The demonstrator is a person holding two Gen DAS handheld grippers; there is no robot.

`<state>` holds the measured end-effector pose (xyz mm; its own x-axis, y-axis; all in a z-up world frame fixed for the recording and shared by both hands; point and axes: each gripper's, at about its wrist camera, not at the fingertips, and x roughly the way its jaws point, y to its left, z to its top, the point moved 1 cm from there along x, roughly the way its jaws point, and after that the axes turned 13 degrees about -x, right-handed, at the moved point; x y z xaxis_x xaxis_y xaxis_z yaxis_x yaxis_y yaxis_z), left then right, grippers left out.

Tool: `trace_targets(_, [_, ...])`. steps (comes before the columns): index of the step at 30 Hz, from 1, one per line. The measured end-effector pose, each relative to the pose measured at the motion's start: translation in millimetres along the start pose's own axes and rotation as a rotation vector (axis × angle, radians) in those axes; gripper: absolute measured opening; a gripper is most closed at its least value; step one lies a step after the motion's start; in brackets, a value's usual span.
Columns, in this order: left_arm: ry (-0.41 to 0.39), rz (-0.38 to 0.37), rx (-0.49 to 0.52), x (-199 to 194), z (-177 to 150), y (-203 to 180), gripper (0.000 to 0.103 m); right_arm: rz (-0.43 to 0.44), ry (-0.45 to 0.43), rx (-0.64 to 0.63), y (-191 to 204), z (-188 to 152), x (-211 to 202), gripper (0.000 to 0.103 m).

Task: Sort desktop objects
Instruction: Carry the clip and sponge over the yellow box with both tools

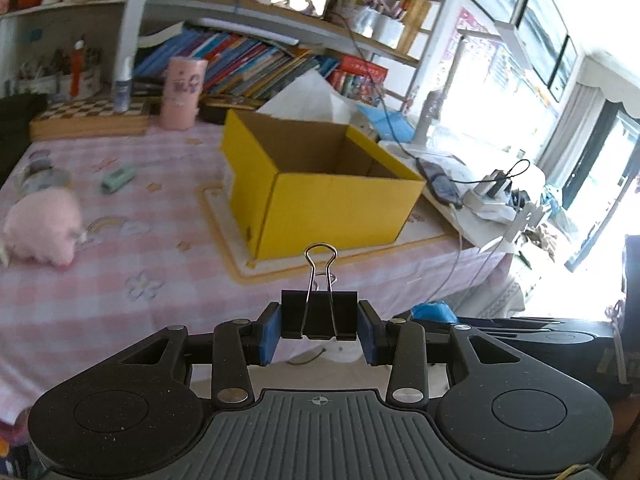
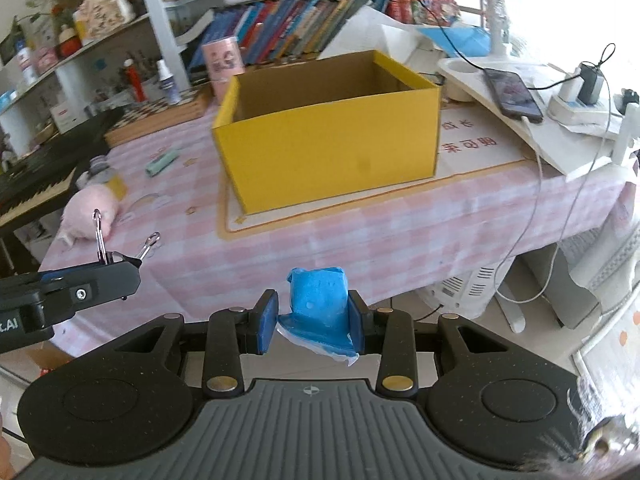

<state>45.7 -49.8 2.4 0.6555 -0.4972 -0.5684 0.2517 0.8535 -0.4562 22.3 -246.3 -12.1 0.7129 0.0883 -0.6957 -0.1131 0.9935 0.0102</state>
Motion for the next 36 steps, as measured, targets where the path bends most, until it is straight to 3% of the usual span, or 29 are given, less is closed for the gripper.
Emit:
trace_targets(5, [-0.018,-0.01,0.03,21,19,-18,0.038,-0.009,-0.018,0.007,-25,19,9,0.034])
trace_targets(13, [-0.111,-0.023,0.055,57,61,-49,0.038,-0.029,-0.11,-0.035,-72,66,19,0.034])
trace_targets(22, [-0.183,0.053,0.078,101,100,-74,0.038,0.042,-0.195,-0.151,-104,123,44,0.034])
trace_targets(31, [-0.134,0.169,0.093,154,118,-73,0.038,0.125,-0.211,-0.319,-110,167,93,0.034])
trace_targets(36, [-0.066,0.233,0.13,182,120,-70,0.038,0.161,-0.159,-0.533,-100,185,129,0.034])
